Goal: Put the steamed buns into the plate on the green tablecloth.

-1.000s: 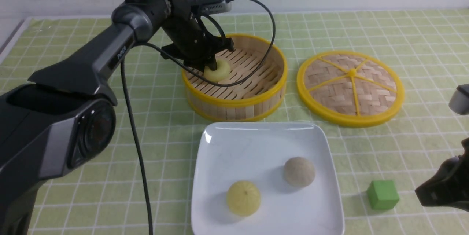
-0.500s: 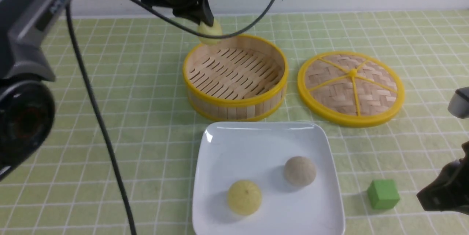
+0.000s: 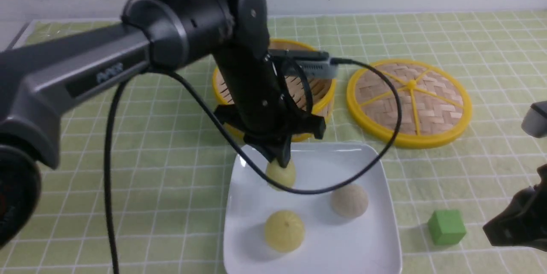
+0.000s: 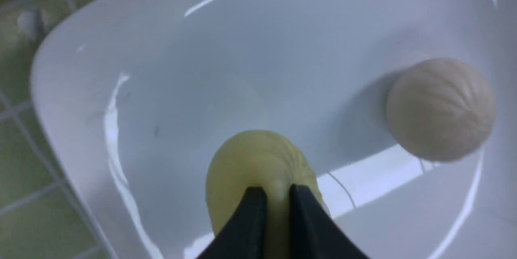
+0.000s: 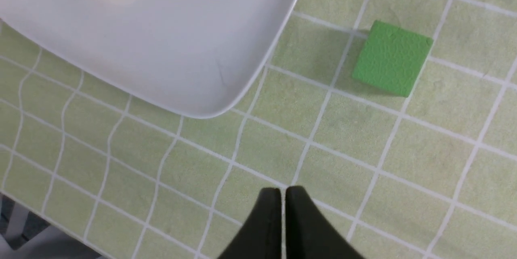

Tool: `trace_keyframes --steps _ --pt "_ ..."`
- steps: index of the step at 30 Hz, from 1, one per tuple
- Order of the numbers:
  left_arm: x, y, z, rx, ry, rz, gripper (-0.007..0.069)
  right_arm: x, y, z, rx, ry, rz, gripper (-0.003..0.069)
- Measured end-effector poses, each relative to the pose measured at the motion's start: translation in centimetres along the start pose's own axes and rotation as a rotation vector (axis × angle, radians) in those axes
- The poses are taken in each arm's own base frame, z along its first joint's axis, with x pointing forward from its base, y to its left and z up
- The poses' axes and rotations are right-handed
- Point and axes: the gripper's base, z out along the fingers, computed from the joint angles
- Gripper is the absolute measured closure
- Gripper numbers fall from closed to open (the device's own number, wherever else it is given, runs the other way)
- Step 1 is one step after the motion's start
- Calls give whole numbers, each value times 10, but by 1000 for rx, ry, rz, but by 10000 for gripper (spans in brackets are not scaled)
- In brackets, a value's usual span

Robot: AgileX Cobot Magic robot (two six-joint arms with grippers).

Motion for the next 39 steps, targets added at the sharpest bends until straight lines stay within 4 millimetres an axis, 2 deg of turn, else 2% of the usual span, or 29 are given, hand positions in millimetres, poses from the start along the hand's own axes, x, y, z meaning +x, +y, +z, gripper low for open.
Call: trace_keyframes --steps 3,4,6,10,12,15,16,18,21,23,24,25,27,29,30,31,35,39 --pt "-5 -1 13 -24 -41 -34 417 0 0 0 0 0 -1 618" --pt "-6 -1 13 -23 -48 -38 403 0 0 0 0 0 -3 618" --pt "-9 0 19 -27 -70 -84 310 0 0 0 0 0 -7 618" --pt "-11 1 20 -26 -84 -107 192 1 -1 0 15 6 -17 618" --pt "-11 0 14 -26 -82 -110 158 3 -2 -1 24 28 -28 618" --pt "-10 -1 0 -40 -78 -102 145 7 0 -7 27 40 -43 617" --pt "-11 -2 -14 -52 -90 -91 146 11 3 -17 28 17 -59 616" --pt "-11 -2 -41 -77 -134 -69 162 20 10 -38 38 -47 -74 617" --pt "-8 -2 -65 -105 -168 -54 218 42 15 -66 85 -168 -95 615" --pt "-7 -1 -73 -122 -175 -48 292 65 17 -83 133 -333 -123 615" --pt "-7 0 -73 -125 -174 -47 300 67 18 -86 134 -357 -127 615" --pt "-6 0 -73 -132 -172 -45 350 77 17 -88 154 -489 -138 614" --pt "-6 1 -73 -137 -168 -44 431 90 14 -89 165 -676 -152 613" --pt "-6 1 -73 -140 -168 -43 533 100 6 -76 180 -896 -152 612" --pt "-6 1 -73 -140 -168 -43 533 101 5 -75 182 -913 -152 612" --pt "-6 1 -73 -140 -168 -43 592 105 -1 -66 194 -1024 -150 612" --pt "-6 1 -73 -142 -168 -42 622 110 -10 -50 211 -1148 -139 610" --pt "-6 1 -73 -142 -168 -42 622 110 -11 -49 215 -1172 -138 606"
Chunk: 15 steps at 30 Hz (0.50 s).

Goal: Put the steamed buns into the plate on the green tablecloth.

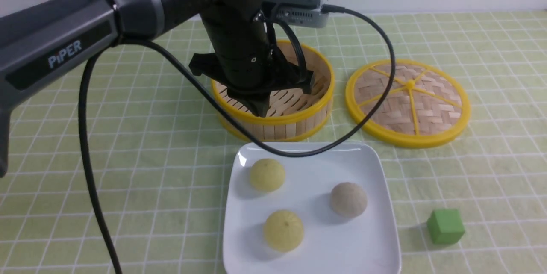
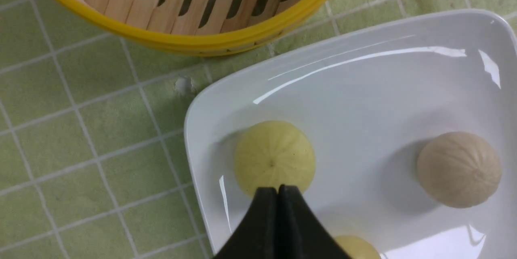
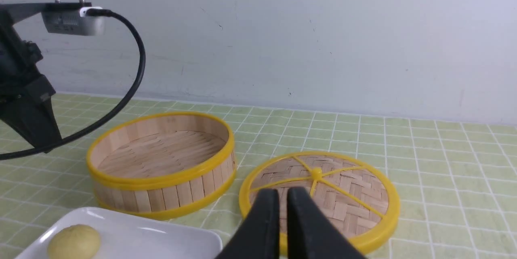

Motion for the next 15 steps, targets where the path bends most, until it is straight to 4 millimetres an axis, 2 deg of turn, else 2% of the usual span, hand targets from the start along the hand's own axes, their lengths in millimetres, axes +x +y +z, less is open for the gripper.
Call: trace_keyframes --steps 15 --pt "1 1 0 -9 6 3 622 1 0 0 1 -4 7 591"
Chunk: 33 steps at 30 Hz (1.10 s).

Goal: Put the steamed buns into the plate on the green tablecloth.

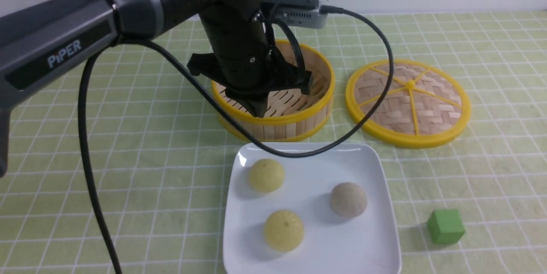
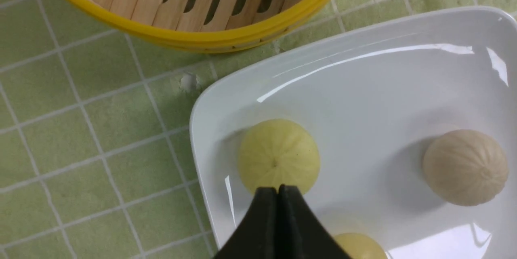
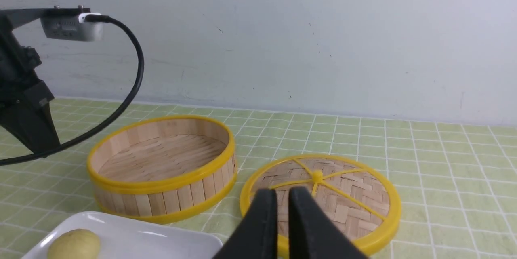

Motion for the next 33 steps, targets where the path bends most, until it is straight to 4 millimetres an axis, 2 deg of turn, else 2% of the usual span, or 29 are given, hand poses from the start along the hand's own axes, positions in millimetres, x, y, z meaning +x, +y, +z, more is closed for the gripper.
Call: trace_keyframes --steps 6,10,11,14,16,25,27,33 --pt "2 3 -7 -29 6 10 622 1 0 0 0 5 1 584" --pt "6 8 -29 -53 -17 16 622 10 -1 -2 4 16 -29 578" --pt "8 11 -42 -61 -43 18 622 19 -2 -3 7 42 -53 578" --pt "10 13 -54 -68 -73 20 622 36 -4 -5 21 97 -74 578" --pt "11 15 -64 -70 -98 20 622 54 -8 -9 57 159 -80 575" --pt "23 20 -100 -50 -172 12 617 95 -15 -15 132 273 -79 564" --pt "32 23 -112 -44 -188 17 616 103 -16 -16 140 318 -100 561" --pt "68 33 -130 -42 -191 24 613 104 -17 -17 149 344 -138 552"
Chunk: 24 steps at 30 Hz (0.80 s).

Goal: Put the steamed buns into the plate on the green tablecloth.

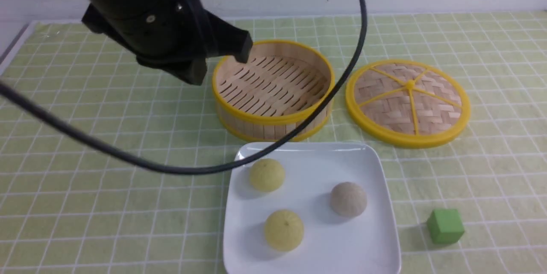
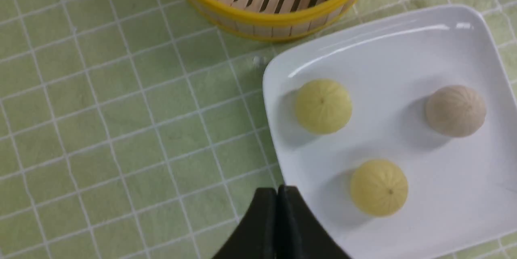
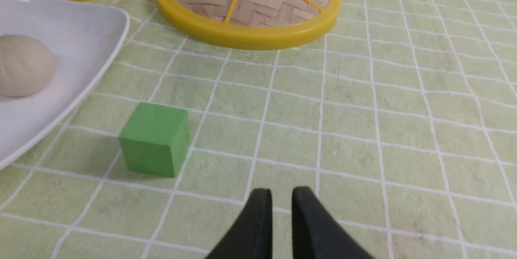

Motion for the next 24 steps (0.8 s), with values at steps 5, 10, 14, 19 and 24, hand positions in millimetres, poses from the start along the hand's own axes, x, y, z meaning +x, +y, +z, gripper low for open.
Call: trace_keyframes --steps 5,10,14,19,24 --pt "42 13 -22 -4 -3 -3 613 0 0 0 7 0 -7 546" --pt "86 25 -33 -20 7 -40 613 0 -5 0 73 7 -51 543" --pt "128 38 -41 -43 -9 -95 611 0 -8 0 112 13 -69 538" --pt "168 52 -54 -51 -109 -163 607 0 -8 -1 117 14 -73 531" --pt "192 58 -55 -45 -150 -178 606 0 -8 -1 117 14 -73 528"
